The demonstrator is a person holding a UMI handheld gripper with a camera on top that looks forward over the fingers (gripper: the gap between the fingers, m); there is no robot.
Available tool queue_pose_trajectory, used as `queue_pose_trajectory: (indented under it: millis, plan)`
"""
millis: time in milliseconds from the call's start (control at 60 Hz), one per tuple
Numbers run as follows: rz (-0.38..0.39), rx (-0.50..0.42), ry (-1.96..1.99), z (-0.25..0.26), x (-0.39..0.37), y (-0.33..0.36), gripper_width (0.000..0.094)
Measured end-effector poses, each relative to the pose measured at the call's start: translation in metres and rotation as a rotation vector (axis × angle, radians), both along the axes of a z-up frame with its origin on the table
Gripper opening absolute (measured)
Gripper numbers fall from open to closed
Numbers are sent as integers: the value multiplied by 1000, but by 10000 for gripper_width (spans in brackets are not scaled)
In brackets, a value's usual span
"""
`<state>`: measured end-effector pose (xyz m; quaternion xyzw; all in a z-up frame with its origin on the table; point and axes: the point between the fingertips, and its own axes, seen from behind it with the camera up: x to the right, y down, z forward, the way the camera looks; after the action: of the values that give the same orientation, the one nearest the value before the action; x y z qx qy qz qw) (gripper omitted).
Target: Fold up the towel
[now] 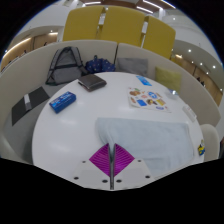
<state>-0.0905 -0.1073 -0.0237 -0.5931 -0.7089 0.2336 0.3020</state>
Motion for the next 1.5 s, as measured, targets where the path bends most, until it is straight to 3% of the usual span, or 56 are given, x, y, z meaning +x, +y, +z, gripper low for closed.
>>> queue_pose_trajectory:
  millis: [167, 350, 550, 750, 800, 950, 1333, 1500]
  plan:
    - [4, -180, -62, 37, 15, -45, 27]
    - [-95, -344, -26, 109, -4, -12, 27]
    - [-203, -301, 14, 122, -33, 115, 38]
    - [-236, -208, -35, 61, -38, 208, 49]
    - [-237, -198, -70, 43, -33, 219, 146]
    - [-285, -187, -84, 35, -13, 253, 871]
    - [-153, -168, -1, 159, 113, 234, 863]
    - [-146, -167, 62, 230, 182, 205, 862]
